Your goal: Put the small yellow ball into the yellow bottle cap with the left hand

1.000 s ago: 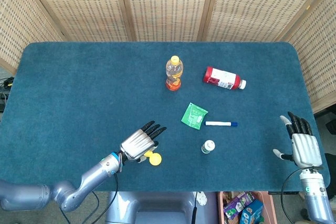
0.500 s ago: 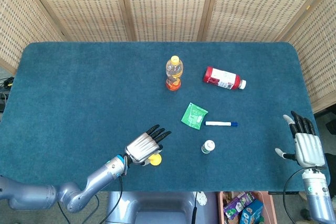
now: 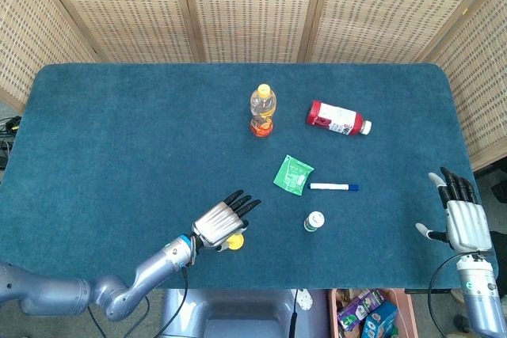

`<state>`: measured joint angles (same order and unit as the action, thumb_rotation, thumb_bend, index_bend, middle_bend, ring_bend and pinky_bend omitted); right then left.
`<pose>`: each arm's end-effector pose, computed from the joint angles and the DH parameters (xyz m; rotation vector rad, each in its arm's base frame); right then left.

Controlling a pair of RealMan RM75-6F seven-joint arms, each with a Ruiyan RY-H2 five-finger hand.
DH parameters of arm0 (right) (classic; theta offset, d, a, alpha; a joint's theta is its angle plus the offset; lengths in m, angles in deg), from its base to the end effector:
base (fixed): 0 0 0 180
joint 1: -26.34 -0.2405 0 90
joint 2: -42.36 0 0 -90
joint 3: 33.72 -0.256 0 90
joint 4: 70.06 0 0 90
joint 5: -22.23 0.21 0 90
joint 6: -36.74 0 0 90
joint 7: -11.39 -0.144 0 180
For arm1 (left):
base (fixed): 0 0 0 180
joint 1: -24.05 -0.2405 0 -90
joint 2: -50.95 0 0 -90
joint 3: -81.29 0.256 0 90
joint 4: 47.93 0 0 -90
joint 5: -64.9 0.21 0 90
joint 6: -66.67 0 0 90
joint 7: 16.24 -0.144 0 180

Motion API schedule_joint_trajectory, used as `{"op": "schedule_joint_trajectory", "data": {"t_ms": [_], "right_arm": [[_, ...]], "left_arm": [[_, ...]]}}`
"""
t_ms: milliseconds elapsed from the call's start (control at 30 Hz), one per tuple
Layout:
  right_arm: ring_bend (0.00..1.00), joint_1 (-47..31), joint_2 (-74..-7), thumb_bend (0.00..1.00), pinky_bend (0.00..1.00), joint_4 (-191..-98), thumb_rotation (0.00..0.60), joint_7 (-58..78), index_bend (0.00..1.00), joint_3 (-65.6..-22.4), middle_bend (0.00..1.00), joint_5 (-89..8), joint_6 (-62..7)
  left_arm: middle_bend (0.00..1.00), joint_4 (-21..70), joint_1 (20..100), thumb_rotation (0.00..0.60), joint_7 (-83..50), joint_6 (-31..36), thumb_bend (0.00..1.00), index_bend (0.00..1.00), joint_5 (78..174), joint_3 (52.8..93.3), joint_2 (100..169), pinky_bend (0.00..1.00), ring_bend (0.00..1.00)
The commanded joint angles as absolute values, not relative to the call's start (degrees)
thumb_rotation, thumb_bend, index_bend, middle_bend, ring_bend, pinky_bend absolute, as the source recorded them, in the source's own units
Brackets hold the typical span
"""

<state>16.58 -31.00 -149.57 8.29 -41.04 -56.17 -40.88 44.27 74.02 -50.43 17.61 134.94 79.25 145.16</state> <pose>-0.3411 -0.2273 0.1310 1.3113 -0.9559 0.8776 -0.0797 0.2707 -0.0811 -2.3786 -0.6130 -0.8634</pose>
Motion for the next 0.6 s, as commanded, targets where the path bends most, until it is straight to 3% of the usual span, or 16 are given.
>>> {"op": "schedule_joint_trajectory", "data": {"t_ms": [33, 367, 600], "right_arm": [[0.00, 16.61, -30.99, 0.00, 0.00, -149.54, 0.600, 8.22, 0.00, -41.05, 0.00, -56.18, -40.91], [0.00, 16.67, -30.89, 0.00, 0.00, -149.56, 0.600, 7.93, 0.00, -41.15, 0.00, -56.20, -41.00], [0.00, 16.69, -30.83, 0.00, 0.00, -149.52, 0.600, 7.70, 0.00, -41.14, 0.00, -56.37, -41.10]], "left_arm": [[0.00, 44.09, 74.13, 0.600, -50.49, 17.75, 0.24, 0.57, 134.78, 79.32, 145.52, 0.00, 0.00], [0.00, 43.07, 74.59, 0.600, -51.29, 17.81, 0.24, 0.55, 134.15, 79.42, 146.78, 0.00, 0.00], [0.00, 42.71, 74.76, 0.600, -51.52, 17.74, 0.19, 0.44, 133.84, 79.46, 147.14, 0.00, 0.00]]}}
